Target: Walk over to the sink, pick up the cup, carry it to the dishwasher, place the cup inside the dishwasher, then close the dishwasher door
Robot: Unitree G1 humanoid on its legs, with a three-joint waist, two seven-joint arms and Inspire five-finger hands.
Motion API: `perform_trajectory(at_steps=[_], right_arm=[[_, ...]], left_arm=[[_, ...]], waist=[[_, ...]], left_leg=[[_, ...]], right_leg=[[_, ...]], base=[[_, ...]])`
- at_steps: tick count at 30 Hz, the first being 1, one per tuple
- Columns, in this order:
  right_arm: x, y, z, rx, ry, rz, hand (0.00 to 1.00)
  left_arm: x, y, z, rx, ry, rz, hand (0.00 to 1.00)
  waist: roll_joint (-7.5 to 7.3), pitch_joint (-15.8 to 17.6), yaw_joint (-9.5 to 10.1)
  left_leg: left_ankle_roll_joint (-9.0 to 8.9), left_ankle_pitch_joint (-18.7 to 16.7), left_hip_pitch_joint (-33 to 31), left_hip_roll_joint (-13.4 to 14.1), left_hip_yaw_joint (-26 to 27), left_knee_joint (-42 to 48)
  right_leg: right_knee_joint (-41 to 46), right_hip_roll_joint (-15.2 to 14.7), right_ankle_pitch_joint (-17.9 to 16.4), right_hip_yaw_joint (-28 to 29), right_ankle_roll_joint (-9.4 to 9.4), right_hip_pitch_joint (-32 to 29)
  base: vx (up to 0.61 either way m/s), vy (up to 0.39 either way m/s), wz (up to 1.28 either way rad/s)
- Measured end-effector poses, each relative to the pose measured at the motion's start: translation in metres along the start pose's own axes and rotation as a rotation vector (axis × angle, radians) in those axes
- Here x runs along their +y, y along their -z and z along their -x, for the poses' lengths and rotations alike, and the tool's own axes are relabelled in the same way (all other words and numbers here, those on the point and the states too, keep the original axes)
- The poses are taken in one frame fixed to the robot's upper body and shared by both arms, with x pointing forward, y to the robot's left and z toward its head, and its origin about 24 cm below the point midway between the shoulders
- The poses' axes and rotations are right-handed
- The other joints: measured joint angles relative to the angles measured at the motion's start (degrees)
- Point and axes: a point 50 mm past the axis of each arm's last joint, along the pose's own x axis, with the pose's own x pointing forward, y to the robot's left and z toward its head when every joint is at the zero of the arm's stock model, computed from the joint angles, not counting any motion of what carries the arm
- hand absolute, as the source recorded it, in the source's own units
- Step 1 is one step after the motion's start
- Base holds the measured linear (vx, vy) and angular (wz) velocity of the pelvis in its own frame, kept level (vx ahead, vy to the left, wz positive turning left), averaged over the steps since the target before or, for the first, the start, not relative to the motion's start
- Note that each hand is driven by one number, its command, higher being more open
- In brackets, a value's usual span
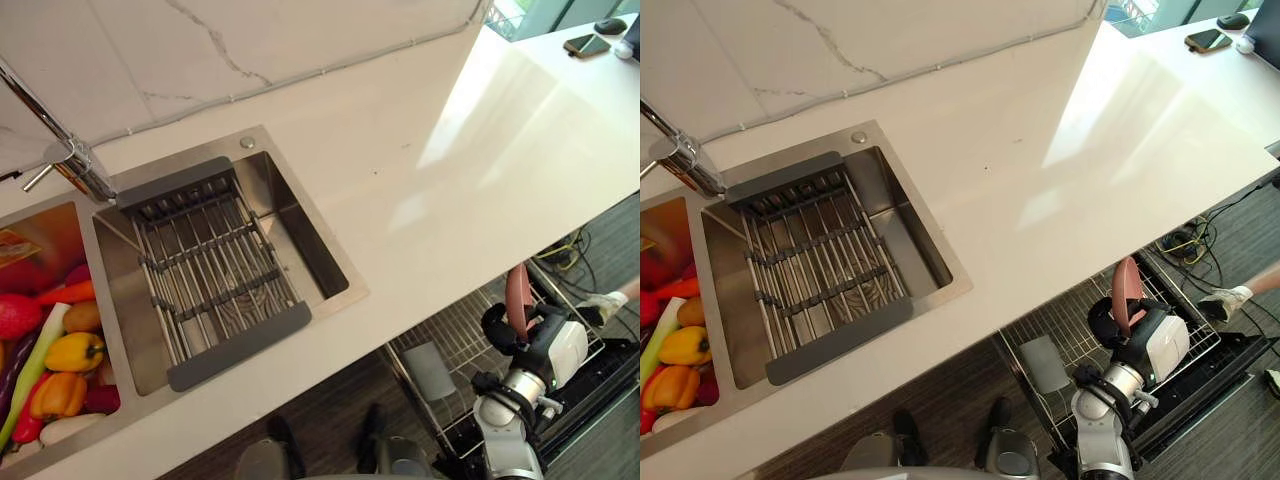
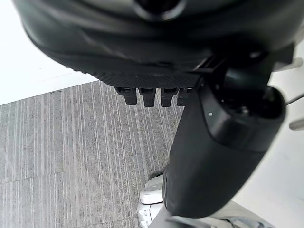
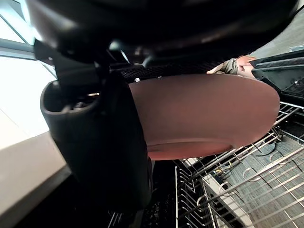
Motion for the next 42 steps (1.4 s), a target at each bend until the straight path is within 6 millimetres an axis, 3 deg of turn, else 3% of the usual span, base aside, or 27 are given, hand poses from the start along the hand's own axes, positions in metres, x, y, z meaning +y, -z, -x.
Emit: perform_trajectory(at_steps=[7, 11, 18, 19, 24, 29, 33, 37, 38, 42], right_arm=[[0.018, 0.019, -0.002, 0.078, -0.115, 0.138, 0.00], [0.020, 0.020, -0.010, 0.102, -0.100, 0.170, 0.00], [0.000, 0.024, -0.043, 0.162, 0.057, 0.233, 0.00], [-0.002, 0.025, -0.045, 0.177, 0.081, 0.233, 1.00], [-0.009, 0.027, -0.049, 0.244, 0.167, 0.219, 1.00], [-0.013, 0.020, -0.060, 0.296, 0.226, 0.076, 1.00], [-0.008, 0.002, -0.067, 0.224, 0.079, -0.110, 1.00], [-0.006, -0.032, -0.070, 0.076, -0.034, -0.237, 1.00], [-0.008, -0.042, -0.072, 0.029, -0.045, -0.275, 1.00], [-0.027, -0.051, -0.072, -0.020, -0.002, -0.364, 1.00]], left_arm=[[-0.021, -0.001, 0.000, -0.014, 0.061, 0.008, 1.00], [-0.026, -0.003, 0.001, -0.020, 0.091, 0.009, 1.00], [-0.040, -0.020, 0.001, -0.058, 0.148, 0.013, 1.00], [-0.040, -0.022, 0.001, -0.061, 0.153, 0.020, 1.00], [-0.044, -0.030, 0.002, -0.079, 0.167, 0.025, 1.00], [-0.047, -0.036, 0.003, -0.096, 0.188, 0.045, 1.00], [-0.047, -0.036, 0.003, -0.096, 0.190, 0.046, 1.00], [-0.047, -0.035, 0.002, -0.094, 0.190, 0.070, 1.00], [-0.047, -0.033, 0.002, -0.092, 0.190, 0.098, 1.00], [-0.045, -0.031, 0.002, -0.088, 0.180, 0.123, 1.00]], waist=[[3.18, 1.8, 0.66], [4.39, 3.4, 0.70], [6.75, 7.2, 0.68], [6.83, 7.9, 0.66], [7.23, 9.4, 0.59], [7.93, 10.0, 0.51], [7.90, 10.1, 0.64], [7.37, 10.4, 1.28], [7.15, 10.4, 1.65], [6.57, 10.1, 0.66]], left_leg=[[0.64, 2.1, -1.2, -1.2, -2.9, -2.1], [0.97, 3.2, -3.1, -1.4, -3.7, -2.2], [1.57, 5.5, -5.8, -2.4, -3.8, -3.7], [1.59, 5.6, -6.0, -2.5, -3.8, -3.7], [1.61, 5.7, -6.7, -3.2, -4.0, -3.7], [1.61, 5.7, -7.1, -3.6, -5.5, -3.7], [1.46, 5.6, -6.4, -3.6, -5.5, -3.7], [0.30, 4.6, -4.7, -3.8, -5.8, -2.7], [-0.04, 3.3, -4.1, -3.5, -7.1, -1.5], [0.18, 1.5, -3.5, -3.0, -7.7, 0.0]], right_leg=[[-1.8, -0.4, 1.2, -2.5, -0.03, 0.5], [-1.7, -0.6, 1.9, -3.1, -0.38, -1.0], [-0.8, -1.4, 3.0, -2.4, -0.93, -4.9], [-0.8, -1.5, 3.1, -2.1, -0.85, -5.4], [-0.7, -1.8, 3.4, -0.8, -0.94, -6.9], [-0.7, -2.1, 4.3, 0.1, -1.10, -7.8], [-0.5, -1.9, 4.3, 1.3, -1.09, -7.9], [-0.8, -1.5, 4.2, 4.6, -1.02, -7.6], [-1.1, -1.1, 4.5, 6.3, -1.02, -7.5], [-3.7, -0.4, 5.9, 7.2, -0.83, -5.8]], base=[[-0.07, 0.011, 0.21], [-0.10, 0.014, 0.11], [-0.10, 0.028, -0.01], [-0.04, 0.021, -0.07], [-0.01, 0.027, -0.11], [0.03, 0.010, -0.08], [0.02, 0.004, -0.12], [0.02, -0.002, -0.43], [0.02, -0.014, -0.55], [0.02, -0.009, -0.24]])
